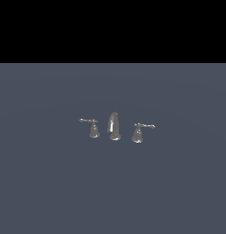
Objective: Turn on the faucet by rotating a designated handle.
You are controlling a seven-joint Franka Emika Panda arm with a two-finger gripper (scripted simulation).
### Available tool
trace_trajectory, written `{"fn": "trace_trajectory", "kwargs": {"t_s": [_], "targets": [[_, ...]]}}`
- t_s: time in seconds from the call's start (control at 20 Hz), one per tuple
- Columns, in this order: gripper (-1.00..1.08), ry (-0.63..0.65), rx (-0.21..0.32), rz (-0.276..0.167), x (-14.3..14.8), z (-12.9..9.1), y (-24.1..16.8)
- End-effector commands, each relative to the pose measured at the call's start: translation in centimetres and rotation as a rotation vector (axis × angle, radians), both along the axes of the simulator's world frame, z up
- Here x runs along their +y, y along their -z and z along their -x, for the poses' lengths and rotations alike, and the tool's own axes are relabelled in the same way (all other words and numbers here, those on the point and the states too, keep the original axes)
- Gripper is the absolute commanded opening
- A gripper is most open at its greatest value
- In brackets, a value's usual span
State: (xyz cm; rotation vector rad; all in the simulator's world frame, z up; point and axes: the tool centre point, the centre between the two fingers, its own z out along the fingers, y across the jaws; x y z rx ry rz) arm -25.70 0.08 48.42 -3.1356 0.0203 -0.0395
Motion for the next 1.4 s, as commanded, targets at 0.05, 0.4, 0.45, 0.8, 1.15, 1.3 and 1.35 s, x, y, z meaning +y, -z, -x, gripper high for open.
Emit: {"fn": "trace_trajectory", "kwargs": {"t_s": [0.05, 0.4, 0.45, 0.8, 1.15, 1.3, 1.35], "targets": [[-1.0, 0.001, 0.0, 0.0, 0.0, 0.0, 0.0], [-1.0, 0.034, 0.001, 0.0, 0.7, -0.3, 0.8], [-1.0, 0.044, 0.001, 0.0, 0.8, -0.3, 1.0], [-1.0, 0.138, 0.002, -0.002, 2.6, -1.2, 3.2], [-1.0, 0.281, 0.005, -0.004, 5.1, -2.7, 6.6], [-1.0, 0.346, 0.006, -0.005, 6.2, -3.6, 8.1], [-1.0, 0.368, 0.006, -0.005, 6.6, -3.9, 8.6]]}}
